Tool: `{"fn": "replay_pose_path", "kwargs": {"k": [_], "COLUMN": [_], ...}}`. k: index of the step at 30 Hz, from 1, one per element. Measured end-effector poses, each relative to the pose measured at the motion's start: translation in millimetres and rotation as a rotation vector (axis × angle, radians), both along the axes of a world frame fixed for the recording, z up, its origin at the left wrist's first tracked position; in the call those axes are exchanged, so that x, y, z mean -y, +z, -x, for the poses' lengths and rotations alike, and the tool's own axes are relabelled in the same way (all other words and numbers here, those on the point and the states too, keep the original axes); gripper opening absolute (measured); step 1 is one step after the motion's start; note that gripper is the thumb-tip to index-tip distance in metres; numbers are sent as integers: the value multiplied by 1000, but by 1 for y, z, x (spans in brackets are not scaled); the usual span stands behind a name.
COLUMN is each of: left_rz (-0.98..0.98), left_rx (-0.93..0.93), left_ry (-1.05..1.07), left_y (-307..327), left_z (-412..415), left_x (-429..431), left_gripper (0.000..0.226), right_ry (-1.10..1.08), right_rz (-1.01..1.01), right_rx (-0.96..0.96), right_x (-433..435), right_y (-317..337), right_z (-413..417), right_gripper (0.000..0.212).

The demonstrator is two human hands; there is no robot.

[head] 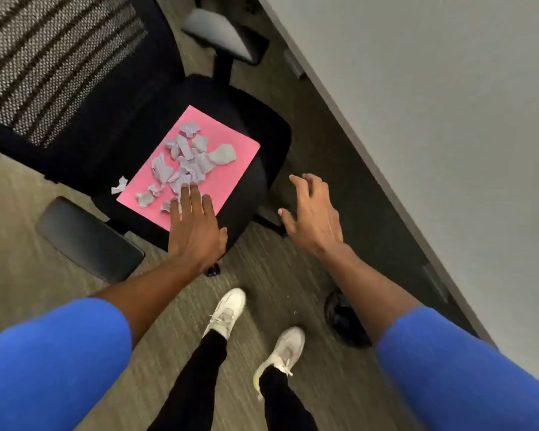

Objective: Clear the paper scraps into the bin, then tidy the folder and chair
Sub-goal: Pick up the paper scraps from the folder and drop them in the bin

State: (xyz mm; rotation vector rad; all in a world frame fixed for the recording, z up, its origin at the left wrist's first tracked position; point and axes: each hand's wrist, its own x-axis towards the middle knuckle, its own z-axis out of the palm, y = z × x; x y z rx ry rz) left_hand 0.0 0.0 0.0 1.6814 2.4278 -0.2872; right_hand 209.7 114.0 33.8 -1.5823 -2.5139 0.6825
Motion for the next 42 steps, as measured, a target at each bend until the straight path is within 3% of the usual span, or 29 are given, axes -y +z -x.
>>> {"fn": "replay_pose_path", "kwargs": {"k": [8,13,19,22,25,28,33,37,42], "left_rz": [-104,-279,-402,-398,-390,-424,-575,-669,-699], "left_rx": [104,205,227,277,235,209,192,248,352], "left_ry": [548,675,666,631,576,543,494,560,651], "left_y": [-68,-100,-122,-128,-135,-142,-154,-154,-143], "left_z": [43,55,78,87,94,100,109,109,100], "left_x": [-4,-5,-5,-11,-16,-19,-19,-25,-25], "left_gripper": [108,117,114,106,81,55,32,29,39], "right_ry": [262,396,513,572,632,687,729,697,660], "right_rz": [88,61,36,22,-78,-113,-65,-50,-68], "right_rx": [65,140,221,274,299,263,159,61,9], "right_x": [-32,-55,-69,-70,-71,-75,-80,-85,-88], "right_y": [-62,-94,-126,-136,-140,-138,-140,-144,-138], "right_z": [83,142,200,216,226,235,243,242,232], "right_gripper": [93,120,128,119,103,83,55,35,29]}}
